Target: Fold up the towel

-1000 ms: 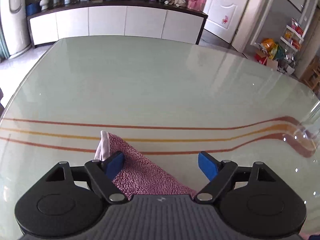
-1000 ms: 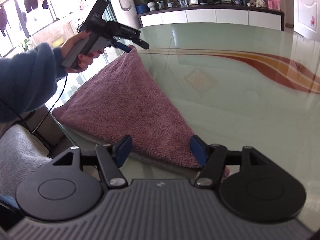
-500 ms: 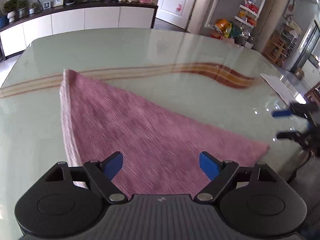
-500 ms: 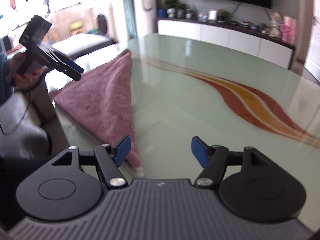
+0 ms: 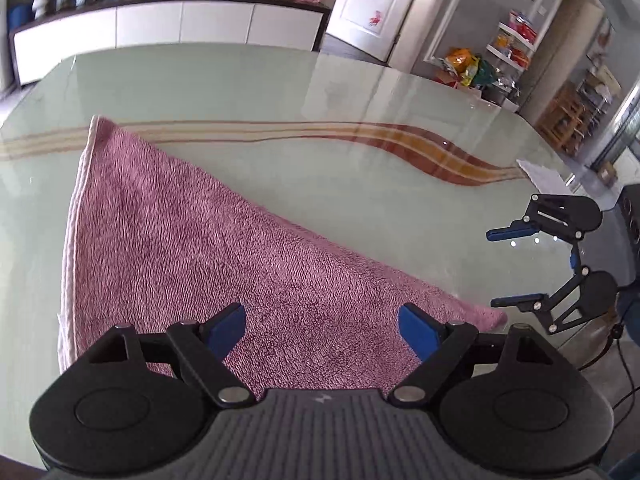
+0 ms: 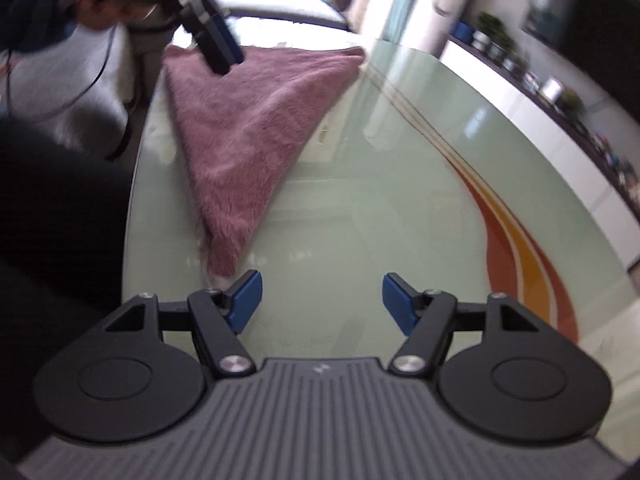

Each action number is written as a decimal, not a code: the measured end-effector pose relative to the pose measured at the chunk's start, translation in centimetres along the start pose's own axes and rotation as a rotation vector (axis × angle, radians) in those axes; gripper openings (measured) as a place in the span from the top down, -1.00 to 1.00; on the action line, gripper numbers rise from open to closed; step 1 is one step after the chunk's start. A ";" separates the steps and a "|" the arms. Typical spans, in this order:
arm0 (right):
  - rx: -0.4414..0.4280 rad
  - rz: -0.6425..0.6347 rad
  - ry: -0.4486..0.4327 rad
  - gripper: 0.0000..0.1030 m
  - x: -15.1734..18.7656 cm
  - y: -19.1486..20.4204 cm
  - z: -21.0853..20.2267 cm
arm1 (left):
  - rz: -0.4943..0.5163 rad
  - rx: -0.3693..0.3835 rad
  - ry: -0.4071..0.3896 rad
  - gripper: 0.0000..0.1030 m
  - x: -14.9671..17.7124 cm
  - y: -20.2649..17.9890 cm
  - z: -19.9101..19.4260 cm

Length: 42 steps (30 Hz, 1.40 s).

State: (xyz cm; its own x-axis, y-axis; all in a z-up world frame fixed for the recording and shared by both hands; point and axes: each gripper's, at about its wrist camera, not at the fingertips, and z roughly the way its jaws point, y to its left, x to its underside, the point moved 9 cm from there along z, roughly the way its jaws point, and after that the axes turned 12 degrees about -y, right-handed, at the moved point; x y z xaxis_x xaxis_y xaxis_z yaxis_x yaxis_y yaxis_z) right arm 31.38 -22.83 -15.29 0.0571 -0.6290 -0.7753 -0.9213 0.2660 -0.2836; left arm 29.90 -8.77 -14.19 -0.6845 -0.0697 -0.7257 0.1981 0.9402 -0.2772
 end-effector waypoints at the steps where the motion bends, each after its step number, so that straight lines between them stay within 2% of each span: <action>1: -0.016 -0.002 0.000 -0.32 0.1 -0.2 0.1 | -0.001 -0.001 0.006 -0.67 0.1 -0.2 0.1; 4: -0.092 -0.007 -0.020 -0.32 -0.1 -0.3 0.6 | 0.025 -0.011 0.030 -0.67 0.5 -1.4 1.1; 9: -0.247 -0.105 -0.090 -0.38 -1.4 2.3 1.1 | 0.078 -0.049 0.078 -0.67 1.4 -2.8 3.0; 16: -0.366 -0.207 -0.192 -0.40 -4.1 4.3 1.7 | 0.134 -0.102 0.119 -0.74 2.1 -3.4 4.3; 19: -0.390 -0.204 -0.199 -0.40 -4.5 4.1 1.8 | 0.145 -0.111 0.128 -0.74 2.1 -3.5 4.4; 21: -0.395 -0.157 -0.166 -0.40 -4.2 3.4 2.0 | 0.149 -0.110 0.130 -0.75 2.1 -3.4 4.4; 25: -0.322 -0.044 -0.094 -0.46 -2.6 1.2 1.9 | 0.152 -0.104 0.126 -0.77 2.0 -3.4 4.3; 26: -0.304 0.007 -0.086 -0.47 -2.4 0.5 1.7 | 0.141 -0.100 0.120 -0.77 2.0 -3.2 4.1; 28: -0.273 0.122 -0.089 -0.66 -2.4 -1.0 1.1 | 0.119 -0.094 0.109 -0.77 1.9 -2.8 3.7; 33: -0.202 0.386 -0.088 -0.70 -3.9 -4.6 1.4 | 0.071 -0.105 0.081 -0.77 2.1 -1.3 2.0; 36: -0.132 0.528 -0.042 -0.59 -5.9 -7.0 4.3 | 0.044 -0.129 0.062 -0.77 2.5 -0.2 0.6; 39: -0.150 0.681 -0.061 -0.44 -9.0 -8.9 8.1 | -0.015 -0.150 0.034 -0.77 2.9 1.4 -0.8; 42: -0.144 0.670 -0.057 -0.38 -12.5 -9.9 12.9 | -0.075 -0.151 0.019 -0.77 3.1 3.0 -1.6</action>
State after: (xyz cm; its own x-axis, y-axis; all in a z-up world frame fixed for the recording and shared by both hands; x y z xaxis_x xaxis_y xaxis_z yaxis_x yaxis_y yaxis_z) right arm 44.79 -8.23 -10.09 -0.5267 -0.3220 -0.7867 -0.8063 0.4822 0.3425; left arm 27.25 -5.62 -16.33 -0.7069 -0.1362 -0.6940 0.0397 0.9721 -0.2312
